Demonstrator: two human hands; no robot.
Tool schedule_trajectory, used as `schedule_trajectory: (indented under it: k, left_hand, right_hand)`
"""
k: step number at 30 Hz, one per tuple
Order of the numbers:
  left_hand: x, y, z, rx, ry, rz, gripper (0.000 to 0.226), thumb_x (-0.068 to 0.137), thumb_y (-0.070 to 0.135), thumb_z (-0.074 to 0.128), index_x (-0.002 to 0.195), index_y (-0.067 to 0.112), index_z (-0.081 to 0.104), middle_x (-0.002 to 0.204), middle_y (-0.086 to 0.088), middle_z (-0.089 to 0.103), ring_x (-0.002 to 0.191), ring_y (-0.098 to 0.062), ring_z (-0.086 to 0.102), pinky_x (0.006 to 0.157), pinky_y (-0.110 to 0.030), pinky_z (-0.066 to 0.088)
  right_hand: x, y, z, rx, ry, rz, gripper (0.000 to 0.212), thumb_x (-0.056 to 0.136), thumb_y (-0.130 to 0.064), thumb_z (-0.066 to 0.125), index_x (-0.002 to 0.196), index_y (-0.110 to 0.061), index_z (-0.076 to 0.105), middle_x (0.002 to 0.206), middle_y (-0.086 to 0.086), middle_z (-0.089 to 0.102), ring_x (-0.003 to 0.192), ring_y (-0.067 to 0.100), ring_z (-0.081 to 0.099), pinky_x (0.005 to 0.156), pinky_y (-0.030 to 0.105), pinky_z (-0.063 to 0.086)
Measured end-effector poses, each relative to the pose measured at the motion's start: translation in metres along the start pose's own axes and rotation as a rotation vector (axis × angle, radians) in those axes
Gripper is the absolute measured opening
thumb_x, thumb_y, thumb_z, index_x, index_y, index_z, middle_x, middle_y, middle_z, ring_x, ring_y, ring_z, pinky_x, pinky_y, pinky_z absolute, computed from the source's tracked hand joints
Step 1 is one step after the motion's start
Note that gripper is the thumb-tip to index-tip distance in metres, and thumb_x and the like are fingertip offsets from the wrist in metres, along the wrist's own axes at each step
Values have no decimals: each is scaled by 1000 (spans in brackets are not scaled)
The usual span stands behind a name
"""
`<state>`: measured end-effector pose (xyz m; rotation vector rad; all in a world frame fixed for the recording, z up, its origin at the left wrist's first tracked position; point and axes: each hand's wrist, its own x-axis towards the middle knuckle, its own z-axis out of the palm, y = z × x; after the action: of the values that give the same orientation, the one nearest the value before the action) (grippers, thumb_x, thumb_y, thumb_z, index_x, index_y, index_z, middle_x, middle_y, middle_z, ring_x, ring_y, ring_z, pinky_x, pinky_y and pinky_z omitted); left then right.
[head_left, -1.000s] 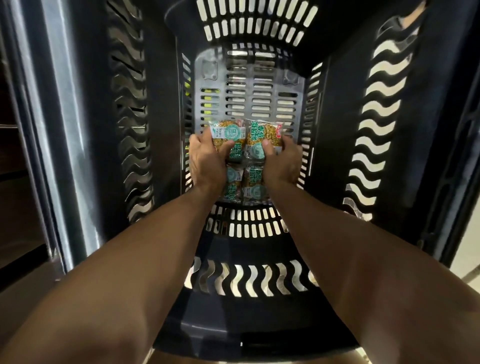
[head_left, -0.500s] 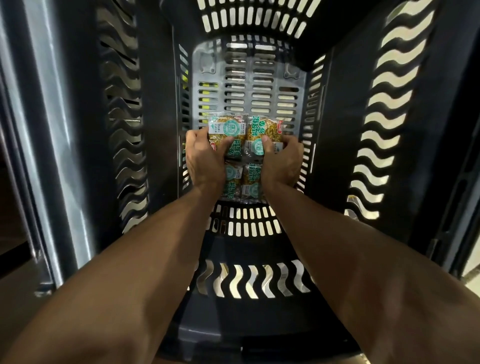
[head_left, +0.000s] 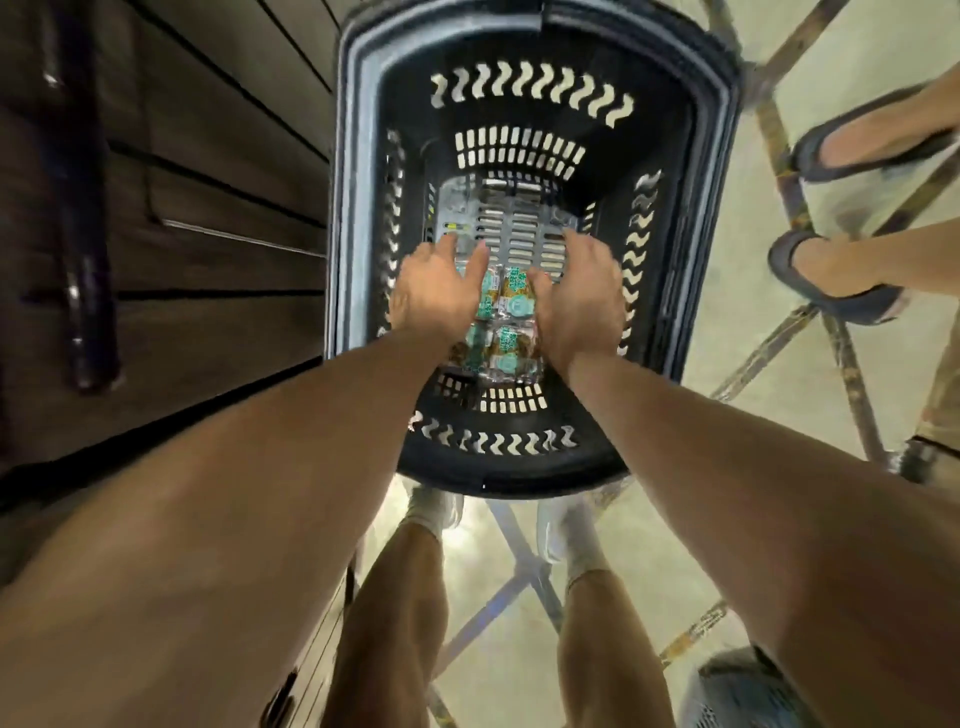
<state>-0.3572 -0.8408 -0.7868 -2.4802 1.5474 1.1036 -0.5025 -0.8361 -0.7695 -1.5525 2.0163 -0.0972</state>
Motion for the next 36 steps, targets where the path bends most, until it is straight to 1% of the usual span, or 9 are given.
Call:
schedule_trajectory:
  k: [3,10,17,20,23,26,30,33,36]
  left_hand:
    - [-34,37,-72,115,9,90,66,106,65,32,150,20,48,137,-16,59,127,-35,56,107,-53,47]
    - [-113,126,-244,320,142,232,48,104,55,39,136,22,55,131,-13,60,124,-36,55,97,-48,46]
    - [-205,199,-402,516,253,302,59,103,57,35,148,21,45,143,-15,53,133,-38,47,110,-57,39]
    - [-249,229,-464,506,314,298,58,102,58,35,144,19,47,145,-16,51,134,-37,46,108,-58,38]
    - [-296,252,-522,511,393,286,60,102,58,34,148,20,45,146,-16,52,133,-38,49,108,-58,38]
    - [-340,254,-569,511,452,234,58,103,59,34,142,19,52,140,-16,57,130,-36,52,107,-55,39]
    - [-395,223,-615,504,538,122,59,102,60,32,140,21,55,139,-14,59,129,-36,52,109,-55,38]
    - [-437,184,-642,509,579,24,63,102,61,33,149,22,49,148,-14,52,138,-38,44,113,-58,33]
    - [-485,139,-663,468,664,-68,57,101,58,38,143,23,52,144,-12,55,134,-37,49,113,-58,35]
  right_hand:
    - [-8,-38,-81,-135,40,-108,61,102,-44,62,155,-20,44,153,6,51,139,27,48,115,43,41]
    - [-39,-113,-274,-330,168,-270,55,98,-52,61,144,-21,56,131,8,65,121,33,59,103,47,46]
    - [-93,-175,-447,-225,261,-304,52,95,-55,56,138,-25,60,134,7,63,127,34,54,111,55,37]
    - [-118,-203,-513,-253,303,-343,51,94,-60,48,129,-25,63,126,6,66,120,31,58,103,52,43]
    - [-143,-234,-570,-238,311,-400,60,94,-60,47,142,-24,57,136,8,62,128,33,54,110,57,40]
    - [-171,-273,-609,-276,314,-477,60,95,-58,48,145,-25,56,137,7,62,130,32,53,113,58,36]
    - [-215,-332,-627,-312,301,-631,53,96,-58,50,132,-23,64,125,9,67,122,33,59,108,56,40]
    - [-252,-378,-624,-335,262,-763,58,99,-58,49,147,-24,54,139,8,61,131,32,54,114,56,36]
    - [-292,-423,-611,-332,246,-915,58,99,-58,51,148,-28,53,142,6,60,135,31,52,114,58,36]
